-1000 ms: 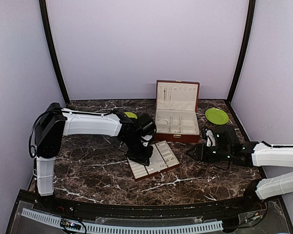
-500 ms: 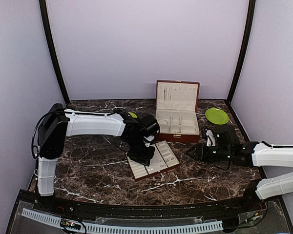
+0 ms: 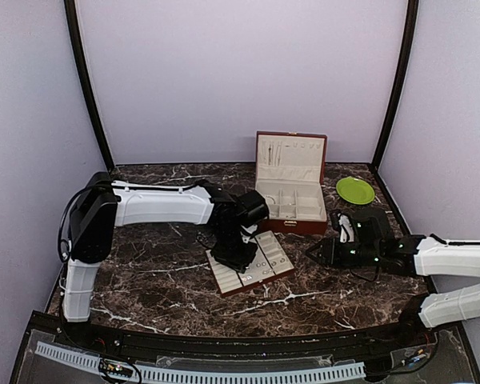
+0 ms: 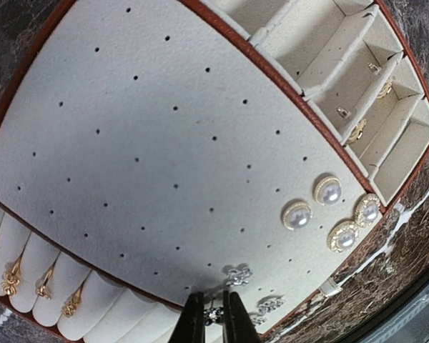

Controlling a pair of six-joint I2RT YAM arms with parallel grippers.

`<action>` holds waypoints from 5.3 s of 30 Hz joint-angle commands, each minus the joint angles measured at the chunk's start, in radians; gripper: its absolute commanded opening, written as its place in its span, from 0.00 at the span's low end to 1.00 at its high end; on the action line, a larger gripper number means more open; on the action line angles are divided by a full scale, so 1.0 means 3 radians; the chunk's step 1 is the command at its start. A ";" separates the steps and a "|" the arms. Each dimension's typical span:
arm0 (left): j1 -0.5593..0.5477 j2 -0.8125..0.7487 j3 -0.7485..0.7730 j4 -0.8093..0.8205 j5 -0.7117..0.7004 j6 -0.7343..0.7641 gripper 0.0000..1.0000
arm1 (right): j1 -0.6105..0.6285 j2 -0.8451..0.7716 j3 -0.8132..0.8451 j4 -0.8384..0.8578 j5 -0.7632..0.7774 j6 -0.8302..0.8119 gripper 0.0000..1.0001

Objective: Organize the mixed jewelry
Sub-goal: Place the earring in the earring holder, then move to the center of the board.

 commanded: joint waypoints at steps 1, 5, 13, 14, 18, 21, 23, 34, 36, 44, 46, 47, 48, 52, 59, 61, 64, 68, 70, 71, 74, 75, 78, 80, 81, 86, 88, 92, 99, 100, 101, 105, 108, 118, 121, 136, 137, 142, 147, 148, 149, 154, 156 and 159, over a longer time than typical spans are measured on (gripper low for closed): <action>-0.0074 0.0217 0.0045 -0.0136 -0.0089 0.0075 0.03 | -0.0033 -0.0077 -0.0058 0.0112 0.0005 -0.0015 0.47; -0.0093 0.0248 0.0077 -0.0170 -0.0113 0.0077 0.04 | -0.0032 -0.0095 -0.0063 0.0102 0.0017 -0.0008 0.47; -0.0112 0.0248 0.0177 -0.0193 -0.0129 0.0094 0.17 | -0.0032 -0.0118 -0.0048 0.0084 0.0029 -0.0002 0.47; -0.0114 0.0248 0.0178 -0.0193 -0.0129 0.0097 0.19 | -0.0032 -0.0122 -0.0048 0.0082 0.0032 0.0002 0.47; -0.0122 0.0248 0.0195 -0.0201 -0.0125 0.0102 0.24 | -0.0032 -0.0148 -0.0048 0.0067 0.0041 0.0011 0.47; -0.0130 0.0248 0.0220 -0.0217 -0.0146 0.0108 0.27 | -0.0032 -0.0164 -0.0048 0.0051 0.0049 0.0015 0.47; -0.0132 0.0244 0.0264 -0.0257 -0.0187 0.0107 0.27 | -0.0032 -0.0174 -0.0045 0.0043 0.0052 0.0015 0.47; -0.0142 -0.0092 0.0452 -0.0282 -0.0654 0.0150 0.45 | -0.0032 -0.0240 0.0131 -0.0185 0.0149 -0.0033 0.50; -0.0142 -0.0208 0.0387 -0.0216 -0.0684 0.0154 0.48 | -0.0032 -0.0251 0.0164 -0.0220 0.0177 -0.0047 0.53; -0.0116 -0.0892 -0.0249 0.0414 -0.0750 0.0006 0.67 | -0.0032 -0.0228 0.0354 -0.0482 0.0320 -0.0182 0.71; -0.0077 -0.1115 -0.0536 0.0655 -0.0707 -0.0095 0.73 | -0.0032 -0.0194 0.0391 -0.0482 0.0298 -0.0197 0.76; -0.0050 -0.1232 -0.0691 0.0789 -0.0662 -0.0150 0.76 | -0.0032 -0.0165 0.0403 -0.0468 0.0277 -0.0201 0.79; -0.0018 -0.1346 -0.0864 0.0920 -0.0613 -0.0222 0.78 | -0.0032 -0.0130 0.0415 -0.0453 0.0250 -0.0206 0.82; 0.0185 -0.1795 -0.1588 0.1509 -0.0222 -0.0539 0.82 | -0.0027 0.0063 0.0463 -0.0310 0.0096 -0.0200 0.87; 0.0455 -0.2255 -0.2652 0.2325 0.0198 -0.1011 0.87 | 0.0033 0.0480 0.0512 0.0051 -0.0023 -0.0117 0.89; 0.0491 -0.2283 -0.2781 0.2397 0.0241 -0.1043 0.87 | 0.0090 0.0667 0.0577 0.0083 0.0015 -0.0139 0.87; 0.0530 -0.2267 -0.2920 0.2486 0.0323 -0.1080 0.87 | 0.0181 0.0934 0.0694 0.0108 0.0069 -0.0180 0.85; 0.0553 -0.2261 -0.3060 0.2611 0.0351 -0.1112 0.87 | 0.0283 0.1249 0.0853 0.0213 0.0059 -0.0220 0.84; 0.0572 -0.2250 -0.3116 0.2663 0.0367 -0.1117 0.87 | 0.0323 0.1396 0.0940 0.0230 0.0078 -0.0248 0.84; 0.0580 -0.2237 -0.3148 0.2699 0.0382 -0.1123 0.87 | 0.0341 0.1461 0.0986 0.0230 0.0102 -0.0263 0.84; 0.0606 -0.2186 -0.3216 0.2879 0.0454 -0.1144 0.87 | 0.0373 0.1661 0.1095 0.0230 0.0131 -0.0286 0.84; 0.0611 -0.2167 -0.3229 0.2931 0.0466 -0.1149 0.87 | 0.0390 0.1715 0.1127 0.0230 0.0133 -0.0295 0.84; 0.0623 -0.2093 -0.3240 0.2968 0.0458 -0.1142 0.87 | 0.0447 0.1858 0.1191 0.0218 0.0126 -0.0303 0.84; 0.0632 -0.2058 -0.3278 0.3024 0.0418 -0.1147 0.87 | 0.0500 0.1914 0.1218 0.0219 0.0118 -0.0303 0.84; 0.0637 -0.2050 -0.3305 0.3059 0.0402 -0.1161 0.87 | 0.0527 0.1935 0.1228 0.0219 0.0119 -0.0297 0.84; 0.0674 -0.2027 -0.3401 0.3216 0.0313 -0.1232 0.87 | 0.0660 0.2035 0.1267 0.0258 0.0099 -0.0238 0.83; 0.0694 -0.2084 -0.3411 0.3156 0.0211 -0.1230 0.87 | 0.0716 0.2067 0.1303 0.0278 0.0099 -0.0215 0.82; 0.0783 -0.2329 -0.3417 0.2849 -0.0077 -0.1128 0.88 | 0.0825 0.2191 0.1461 0.0286 0.0093 -0.0197 0.82; 0.1005 -0.2884 -0.3454 0.2193 -0.0464 -0.0895 0.91 | 0.1032 0.2627 0.2004 0.0271 0.0021 -0.0236 0.82; 0.1028 -0.2963 -0.3467 0.2124 -0.0496 -0.0883 0.91 | 0.1064 0.2703 0.2102 0.0262 0.0008 -0.0246 0.82; 0.1053 -0.3062 -0.3483 0.2084 -0.0511 -0.0877 0.92 | 0.1097 0.2784 0.2208 0.0250 -0.0008 -0.0262 0.82; 0.1123 -0.3265 -0.3516 0.1978 -0.0487 -0.0826 0.92 | 0.1208 0.3104 0.2659 0.0183 -0.0086 -0.0313 0.82; 0.1168 -0.3332 -0.3493 0.1940 -0.0423 -0.0730 0.93 | 0.1257 0.3270 0.2962 0.0065 -0.0104 -0.0376 0.82; 0.1606 -0.3333 -0.3071 0.1751 -0.0045 -0.0106 0.94 | 0.1272 0.2715 0.2998 -0.0419 0.0393 -0.0553 0.84; 0.1820 -0.3295 -0.2921 0.1692 0.0017 0.0177 0.94 | 0.1246 0.2309 0.2801 -0.0619 0.0670 -0.0580 0.85; 0.2958 -0.3479 -0.2994 0.2220 0.0595 0.1113 0.94 | -0.0015 0.0548 0.1485 -0.1306 0.1020 -0.0343 0.87; 0.3017 -0.3499 -0.3019 0.2263 0.0621 0.1114 0.94 | -0.0146 0.0497 0.1431 -0.1320 0.0957 -0.0370 0.87; 0.3100 -0.3546 -0.2956 0.2201 0.0461 0.1221 0.94 | -0.0673 0.0496 0.1312 -0.1366 0.0697 -0.0554 0.83; 0.3099 -0.3541 -0.2967 0.2136 0.0325 0.1232 0.94 | -0.1006 0.0758 0.1389 -0.1342 0.0436 -0.0732 0.73; 0.3099 -0.3541 -0.2967 0.2127 0.0313 0.1232 0.94 | -0.1036 0.0832 0.1428 -0.1338 0.0407 -0.0769 0.70; 0.3100 -0.3541 -0.2967 0.2124 0.0295 0.1235 0.94 | -0.1072 0.0918 0.1471 -0.1339 0.0396 -0.0802 0.67; 0.3100 -0.3529 -0.2974 0.2123 0.0224 0.1249 0.93 | -0.1127 0.1388 0.1764 -0.1322 0.0368 -0.0955 0.55; 0.3100 -0.3517 -0.2973 0.2124 0.0203 0.1253 0.93 | -0.1140 0.1565 0.1953 -0.1352 0.0381 -0.1021 0.51; 0.3102 -0.3493 -0.2968 0.2128 0.0223 0.1252 0.93 | -0.1146 0.1808 0.2241 -0.1409 0.0422 -0.1089 0.49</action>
